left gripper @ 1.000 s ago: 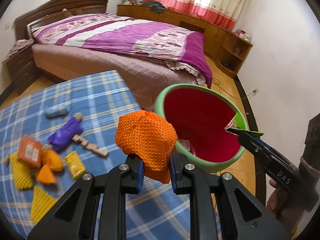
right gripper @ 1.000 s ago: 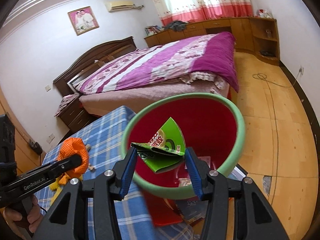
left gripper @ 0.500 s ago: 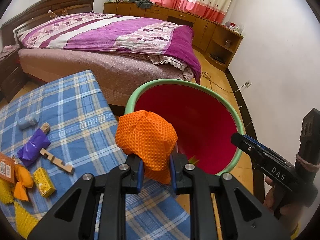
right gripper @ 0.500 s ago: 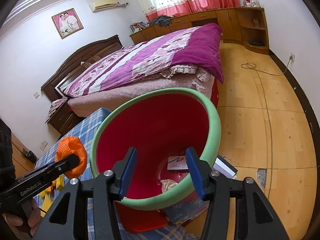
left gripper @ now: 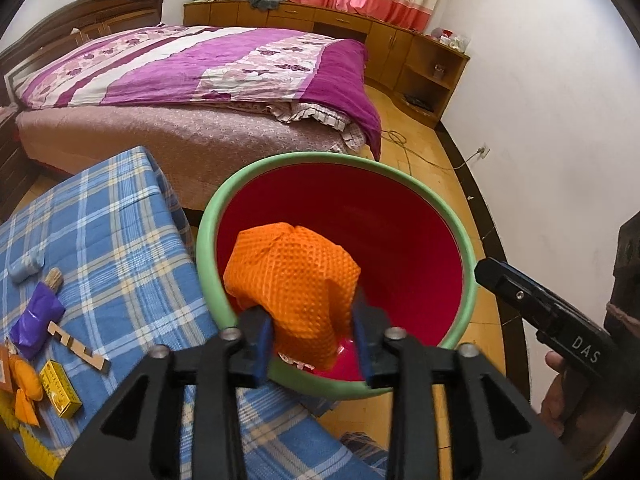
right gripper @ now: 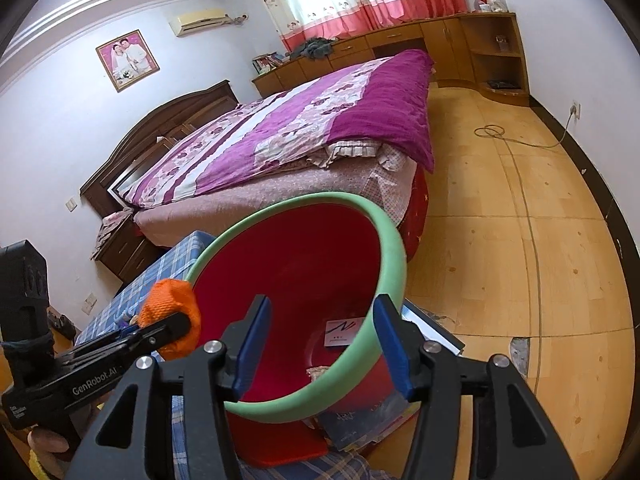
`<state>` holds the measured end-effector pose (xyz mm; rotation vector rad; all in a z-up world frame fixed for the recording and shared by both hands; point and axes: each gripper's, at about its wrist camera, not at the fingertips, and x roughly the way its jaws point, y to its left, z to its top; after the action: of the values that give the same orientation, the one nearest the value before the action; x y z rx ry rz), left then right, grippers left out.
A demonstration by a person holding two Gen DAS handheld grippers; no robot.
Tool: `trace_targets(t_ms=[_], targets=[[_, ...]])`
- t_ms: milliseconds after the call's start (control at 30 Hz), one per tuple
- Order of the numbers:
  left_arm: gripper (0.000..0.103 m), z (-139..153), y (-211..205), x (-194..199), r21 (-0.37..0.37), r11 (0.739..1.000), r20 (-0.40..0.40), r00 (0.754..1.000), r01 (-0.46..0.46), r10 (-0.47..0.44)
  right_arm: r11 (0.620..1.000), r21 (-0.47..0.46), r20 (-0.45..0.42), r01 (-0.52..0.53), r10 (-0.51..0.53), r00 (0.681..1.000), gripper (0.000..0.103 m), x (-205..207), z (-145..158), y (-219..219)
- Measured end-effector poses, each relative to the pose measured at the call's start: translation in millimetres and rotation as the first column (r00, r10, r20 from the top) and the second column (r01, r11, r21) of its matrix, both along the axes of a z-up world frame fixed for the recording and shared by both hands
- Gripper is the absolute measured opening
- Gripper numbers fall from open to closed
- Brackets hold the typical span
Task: Collect trash
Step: 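Open both grippers to drop the orange net and green box into the bin, then move both tools back over the table toward the yellow foam nets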
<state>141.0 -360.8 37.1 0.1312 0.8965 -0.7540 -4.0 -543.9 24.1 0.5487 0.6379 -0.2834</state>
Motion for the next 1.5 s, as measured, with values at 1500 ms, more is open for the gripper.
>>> trace_targets(t_ms=[1500], targets=[[0.046, 21.2, 191.0, -39.3, 0.041, 0.936, 0.010, 0.937, -0.350, 0.350, 0.974, 0.005, 0.025, -0.226, 0.225, 0.974, 0.063, -7.7, 23.9, 137.3]])
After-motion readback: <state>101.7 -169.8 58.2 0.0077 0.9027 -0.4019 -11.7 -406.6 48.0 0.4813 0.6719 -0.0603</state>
